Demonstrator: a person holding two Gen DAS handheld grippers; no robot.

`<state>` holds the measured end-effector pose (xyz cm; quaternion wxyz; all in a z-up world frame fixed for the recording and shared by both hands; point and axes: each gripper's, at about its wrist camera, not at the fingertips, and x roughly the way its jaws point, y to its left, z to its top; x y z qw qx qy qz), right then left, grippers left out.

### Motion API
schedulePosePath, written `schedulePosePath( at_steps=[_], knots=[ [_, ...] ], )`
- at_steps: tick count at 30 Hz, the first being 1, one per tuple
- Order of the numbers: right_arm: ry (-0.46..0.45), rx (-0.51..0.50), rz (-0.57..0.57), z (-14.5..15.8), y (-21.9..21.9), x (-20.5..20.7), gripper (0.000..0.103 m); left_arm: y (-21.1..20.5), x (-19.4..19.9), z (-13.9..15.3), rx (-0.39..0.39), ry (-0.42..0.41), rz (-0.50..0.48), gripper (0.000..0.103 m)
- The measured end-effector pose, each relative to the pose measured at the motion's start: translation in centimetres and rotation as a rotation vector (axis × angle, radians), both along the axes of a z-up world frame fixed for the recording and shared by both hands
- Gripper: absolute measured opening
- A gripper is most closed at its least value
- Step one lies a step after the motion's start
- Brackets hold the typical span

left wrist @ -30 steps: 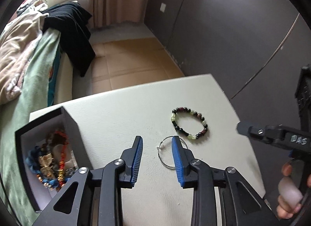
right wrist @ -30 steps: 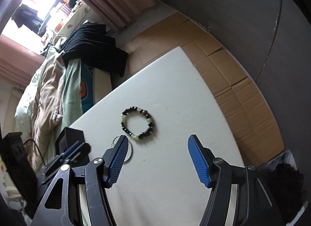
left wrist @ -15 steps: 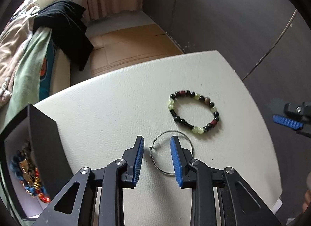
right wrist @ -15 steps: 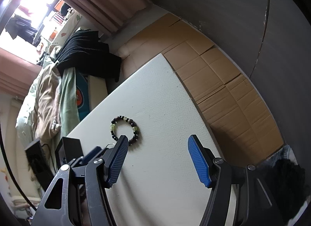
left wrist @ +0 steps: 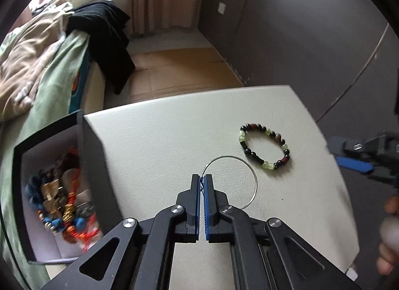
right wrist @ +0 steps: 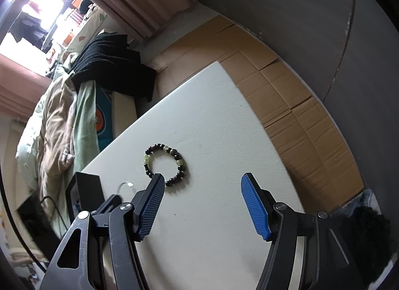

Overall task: Organize jewelry
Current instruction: 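Lift the hoop toward the box with the left gripper while the right grasps the black-and-green bead bracelet, then lower the hoop and bead bracelet into the box and open both grippers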

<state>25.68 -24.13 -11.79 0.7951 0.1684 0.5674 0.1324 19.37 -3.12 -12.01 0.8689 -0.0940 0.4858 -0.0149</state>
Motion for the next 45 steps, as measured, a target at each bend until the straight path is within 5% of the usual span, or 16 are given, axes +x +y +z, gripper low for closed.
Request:
schedulePosePath(
  at_steps=[15, 23, 26, 27, 31, 37, 45],
  knots=[
    [-0.14, -0.129, 0.055, -1.2, 4.9, 0.6, 0.054, 5.8, -2.1, 4.7, -0.093, -0.117, 0.104, 0.002],
    [-0.245, -0.297, 0.123, -2.3, 8.3, 0.6, 0.055, 9.6, -4.3, 6.3, -0.099, -0.153, 0.168, 0.002],
    [-0.263, -0.371, 0.153, -2.3, 9.0, 0.3, 0.034, 10.8, -5.4, 6.4, -0.102, -0.161, 0.2, 0.002],
    [-0.255, -0.374, 0.163, -2.2, 9.0, 0.3, 0.015, 11.2, -5.8, 6.3, -0.108, -0.16, 0.209, 0.002],
    [-0.213, -0.259, 0.162, -1.6, 7.8, 0.2, 0.01, 12.6, -6.8, 6.0, -0.121, -0.151, 0.244, 0.002],
    [-0.279, -0.145, 0.173, 1.4, 7.8, -0.8, 0.01, 13.8, -7.6, 6.5, -0.136, -0.16, 0.254, 0.002],
    [-0.325, -0.033, 0.198, 3.2, 9.8, -2.5, 0.01, 16.1, -8.0, 6.2, -0.259, -0.165, 0.288, 0.002]
  ],
)
